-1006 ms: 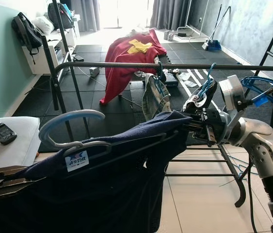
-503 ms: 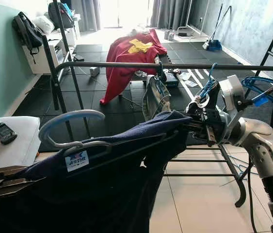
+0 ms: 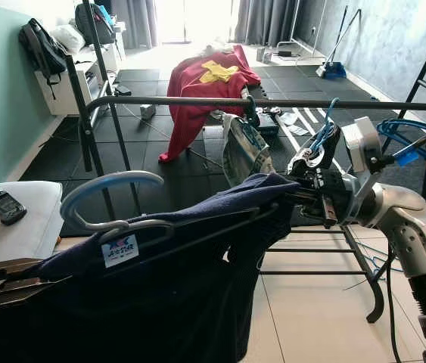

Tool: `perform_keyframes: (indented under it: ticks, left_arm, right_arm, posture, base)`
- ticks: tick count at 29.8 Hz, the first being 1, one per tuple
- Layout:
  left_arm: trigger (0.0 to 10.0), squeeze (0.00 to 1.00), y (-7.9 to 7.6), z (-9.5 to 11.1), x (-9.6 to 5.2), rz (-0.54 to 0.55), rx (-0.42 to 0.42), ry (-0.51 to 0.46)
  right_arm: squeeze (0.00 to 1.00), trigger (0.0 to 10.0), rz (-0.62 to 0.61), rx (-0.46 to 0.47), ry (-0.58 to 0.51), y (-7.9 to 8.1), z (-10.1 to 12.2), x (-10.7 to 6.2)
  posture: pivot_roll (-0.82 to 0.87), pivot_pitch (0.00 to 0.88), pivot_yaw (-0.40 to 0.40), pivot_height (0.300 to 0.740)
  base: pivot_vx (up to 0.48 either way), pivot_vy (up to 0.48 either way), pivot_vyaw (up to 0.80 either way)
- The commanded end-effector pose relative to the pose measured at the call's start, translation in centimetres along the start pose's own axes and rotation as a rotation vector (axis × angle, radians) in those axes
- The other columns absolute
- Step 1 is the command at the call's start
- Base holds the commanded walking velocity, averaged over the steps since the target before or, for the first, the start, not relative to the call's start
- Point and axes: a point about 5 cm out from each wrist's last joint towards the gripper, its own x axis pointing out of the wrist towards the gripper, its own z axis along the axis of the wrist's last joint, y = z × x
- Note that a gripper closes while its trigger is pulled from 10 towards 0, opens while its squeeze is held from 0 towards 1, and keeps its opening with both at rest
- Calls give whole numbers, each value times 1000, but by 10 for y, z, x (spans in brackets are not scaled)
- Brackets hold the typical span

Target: Hang hanger

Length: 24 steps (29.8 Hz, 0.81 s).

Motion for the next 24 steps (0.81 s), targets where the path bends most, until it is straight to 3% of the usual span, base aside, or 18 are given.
perform_keyframes:
  ticks: [1,11,12,13,16,17,18,19,21,22,24]
  left_arm:
    - [10000,0,5,1,-22,65,-13,24]
    - [10000,0,5,1,-22,65,-13,24]
    - [10000,0,6,-3,-19,74,-16,29]
    - [10000,0,0,-19,5,52,-109,-96]
    - [10000,0,0,-19,5,52,-109,-96]
    - [10000,0,-5,-27,25,28,-176,-197]
    - [10000,0,-5,-27,25,28,-176,-197]
    - [10000,0,-9,-30,38,7,-224,-273]
    - [10000,0,-9,-30,38,7,-224,-273]
    - [10000,0,-12,-32,47,-6,-257,-318]
    - [10000,0,-13,-33,50,-5,-263,-322]
  right_arm:
    - [0,0,-340,10,64,-23,-7,-49]
    - [0,0,-340,10,64,-23,-7,-49]
    - [0,0,-253,11,-7,-16,7,-49]
    - [0,2824,-240,94,-78,-15,-7,-38]
    - [0,2824,-240,94,-78,-15,-7,-38]
    - [0,2863,-221,161,-125,-11,-18,-29]
    - [0,2863,-221,161,-125,-11,-18,-29]
    - [0,3020,-213,208,-150,-8,-28,-23]
    - [0,3020,-213,208,-150,-8,-28,-23]
    - [0,2353,-272,248,-137,-11,-41,-19]
    - [0,1961,-307,259,-131,-13,-45,-19]
  posture:
    - [-44,0,-34,740]
    - [-44,0,-34,740]
    - [-48,0,0,740]
    - [-39,0,0,740]
    - [-39,0,0,740]
    - [-39,0,0,740]
    - [-39,0,0,740]
    - [-39,0,0,740]
    - [-39,0,0,740]
    - [-39,0,0,740]
    - [-38,0,0,740]
  base:
    - [0,0,0]
    - [0,0,0]
    - [0,0,0]
    - [0,0,0]
    - [0,0,0]
    - [0,0,0]
    - [0,0,0]
    - [0,0,0]
    - [0,0,0]
    - [0,0,0]
    - [0,0,0]
